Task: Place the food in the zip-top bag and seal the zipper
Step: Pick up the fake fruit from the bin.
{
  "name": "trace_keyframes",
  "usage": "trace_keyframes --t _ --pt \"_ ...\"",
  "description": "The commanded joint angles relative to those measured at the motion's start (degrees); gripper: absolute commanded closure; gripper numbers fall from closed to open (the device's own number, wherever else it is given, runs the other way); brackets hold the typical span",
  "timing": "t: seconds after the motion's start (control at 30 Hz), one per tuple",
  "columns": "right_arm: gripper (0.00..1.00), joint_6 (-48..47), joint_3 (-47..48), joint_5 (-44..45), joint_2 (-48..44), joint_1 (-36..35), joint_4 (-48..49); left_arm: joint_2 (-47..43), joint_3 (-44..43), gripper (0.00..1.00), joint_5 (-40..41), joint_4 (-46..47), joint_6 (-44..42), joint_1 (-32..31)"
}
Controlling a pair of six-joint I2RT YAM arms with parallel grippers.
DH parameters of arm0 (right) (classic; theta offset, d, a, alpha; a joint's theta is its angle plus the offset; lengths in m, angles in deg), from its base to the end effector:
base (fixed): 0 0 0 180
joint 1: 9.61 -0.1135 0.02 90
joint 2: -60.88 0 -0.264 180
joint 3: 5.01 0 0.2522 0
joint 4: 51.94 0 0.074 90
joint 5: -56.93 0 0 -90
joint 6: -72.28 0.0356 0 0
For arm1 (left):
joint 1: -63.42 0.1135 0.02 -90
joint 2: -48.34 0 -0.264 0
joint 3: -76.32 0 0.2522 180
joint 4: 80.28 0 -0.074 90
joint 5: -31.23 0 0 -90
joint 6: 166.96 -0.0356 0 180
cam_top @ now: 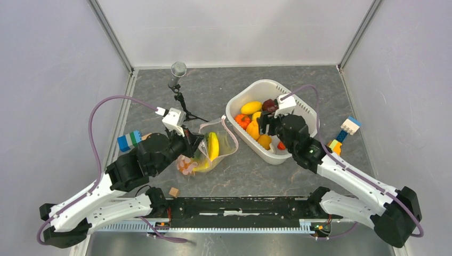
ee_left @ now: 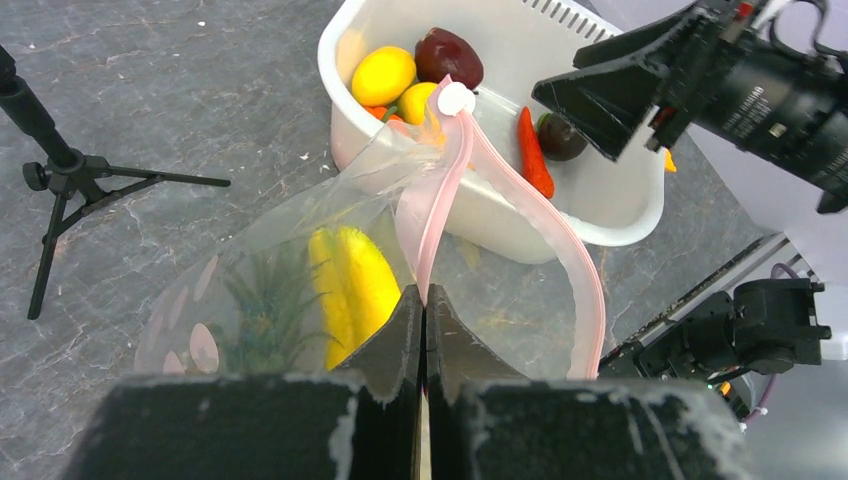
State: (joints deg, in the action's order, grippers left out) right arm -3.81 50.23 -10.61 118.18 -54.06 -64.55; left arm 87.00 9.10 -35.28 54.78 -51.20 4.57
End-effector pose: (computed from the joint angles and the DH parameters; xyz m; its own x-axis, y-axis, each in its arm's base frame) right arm 0.1757 0.1533 0.2995 -0.2676 0.0487 -0.9623 -0.3286 0.9342 0.1386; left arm 0.0834 -0.1105 0.3689 -0.3865 -0.1311 -0.9129 0.4653 0.8269 -0.3157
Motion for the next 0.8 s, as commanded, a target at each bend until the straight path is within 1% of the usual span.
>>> trace_keyframes --t 0.0,0.07,0.13,0.23,0.37,0.53,0.7,0.77 --pt "0.23 4.1 -3.6 -6.8 -0.3 7.2 -1.6 0.3 -0.7 0.98 -0.9 2.1 -1.5 0.2" --pt "0.19 4.1 -4.1 -8.7 0.7 9.2 0.1 0.5 -0.8 0.98 -0.9 2.1 -1.7 0.2" --pt "0.12 4.3 -3.5 -9.9 2.4 11.0 0.1 0.7 -0.9 0.98 -0.9 2.1 -1.8 0.2" --pt "0.08 3.2 -1.9 -12.1 6.0 13.1 0.8 0.8 -0.9 0.98 -0.8 2.3 -1.8 0.2" --pt "0.08 0.8 1.5 -6.1 12.8 15.2 2.0 0.9 -1.0 0.98 -0.8 2.4 -1.9 0.2" --pt "0.09 -1.5 9.4 -4.0 22.5 18.0 -0.7 1.1 -1.0 0.98 -0.6 2.0 -1.8 0.2" --pt "0.13 -1.1 12.2 -7.7 28.9 20.9 2.4 1.5 -0.9 0.98 -0.5 1.9 -1.9 0.2" --pt "0.14 -0.5 14.0 -8.7 32.0 21.9 1.9 1.6 -0.9 0.98 -0.4 1.9 -1.9 0.2"
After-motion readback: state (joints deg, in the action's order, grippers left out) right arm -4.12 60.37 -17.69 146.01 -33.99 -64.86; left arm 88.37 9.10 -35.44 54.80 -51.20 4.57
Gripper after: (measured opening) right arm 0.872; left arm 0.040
